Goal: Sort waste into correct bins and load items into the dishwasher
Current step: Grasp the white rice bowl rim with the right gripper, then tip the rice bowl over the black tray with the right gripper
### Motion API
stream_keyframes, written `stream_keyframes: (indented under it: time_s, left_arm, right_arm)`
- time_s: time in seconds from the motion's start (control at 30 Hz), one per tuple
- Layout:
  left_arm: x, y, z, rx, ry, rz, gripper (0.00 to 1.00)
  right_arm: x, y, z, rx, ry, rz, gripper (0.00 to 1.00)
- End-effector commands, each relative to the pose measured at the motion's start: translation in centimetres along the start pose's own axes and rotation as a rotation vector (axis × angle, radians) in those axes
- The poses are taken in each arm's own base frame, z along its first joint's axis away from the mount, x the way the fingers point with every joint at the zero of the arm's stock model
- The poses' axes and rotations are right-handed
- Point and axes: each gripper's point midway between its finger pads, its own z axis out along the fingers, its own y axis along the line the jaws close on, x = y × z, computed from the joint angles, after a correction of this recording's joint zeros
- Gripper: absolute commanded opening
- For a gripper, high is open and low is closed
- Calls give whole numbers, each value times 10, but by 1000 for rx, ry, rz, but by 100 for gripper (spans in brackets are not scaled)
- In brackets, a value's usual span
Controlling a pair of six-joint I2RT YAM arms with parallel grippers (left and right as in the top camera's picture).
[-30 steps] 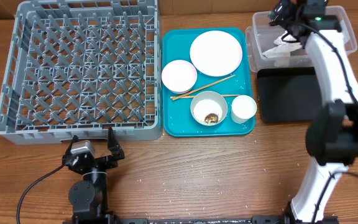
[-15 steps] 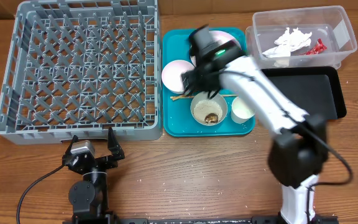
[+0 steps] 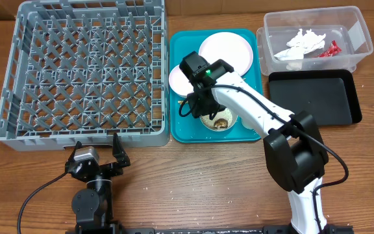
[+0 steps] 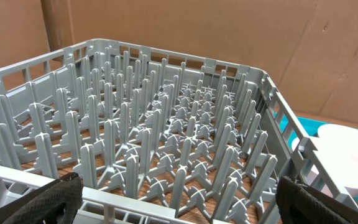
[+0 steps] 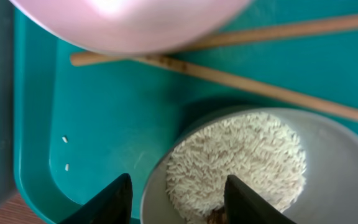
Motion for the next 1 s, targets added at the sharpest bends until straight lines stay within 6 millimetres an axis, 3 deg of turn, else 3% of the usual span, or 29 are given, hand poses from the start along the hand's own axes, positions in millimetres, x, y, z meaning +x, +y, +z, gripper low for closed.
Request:
stream_keyframes:
  time_s: [0.0, 0.3, 0.43, 0.5, 0.6, 0.67, 0.87, 0.97]
  left_arm:
    - [0, 0, 0, 2, -4, 25, 100]
    - [0, 0, 0, 2, -4, 25, 100]
    - [0, 0, 0, 2, -4, 25, 100]
    - [0, 0, 0, 2, -4, 25, 100]
    - [0, 0, 0, 2, -4, 25, 100]
    - [0, 0, 0, 2, -4, 25, 100]
    - [0, 0, 0, 2, -4, 25, 100]
    - [0, 0, 0, 2, -4, 25, 100]
  right_arm:
    - [7, 7, 8, -28, 35, 88, 42]
    - [25, 15, 21, -15, 72, 171, 29]
    - [24, 16, 22, -16, 69, 174, 18]
    - [24, 16, 22, -17, 67, 175, 4]
    - [20, 18, 15, -22, 61, 175, 4]
    - [18, 19, 2, -21, 61, 170, 4]
    - [-14, 13, -107, -80, -73, 121, 4]
    - [-18, -30, -150, -82, -126, 190, 4]
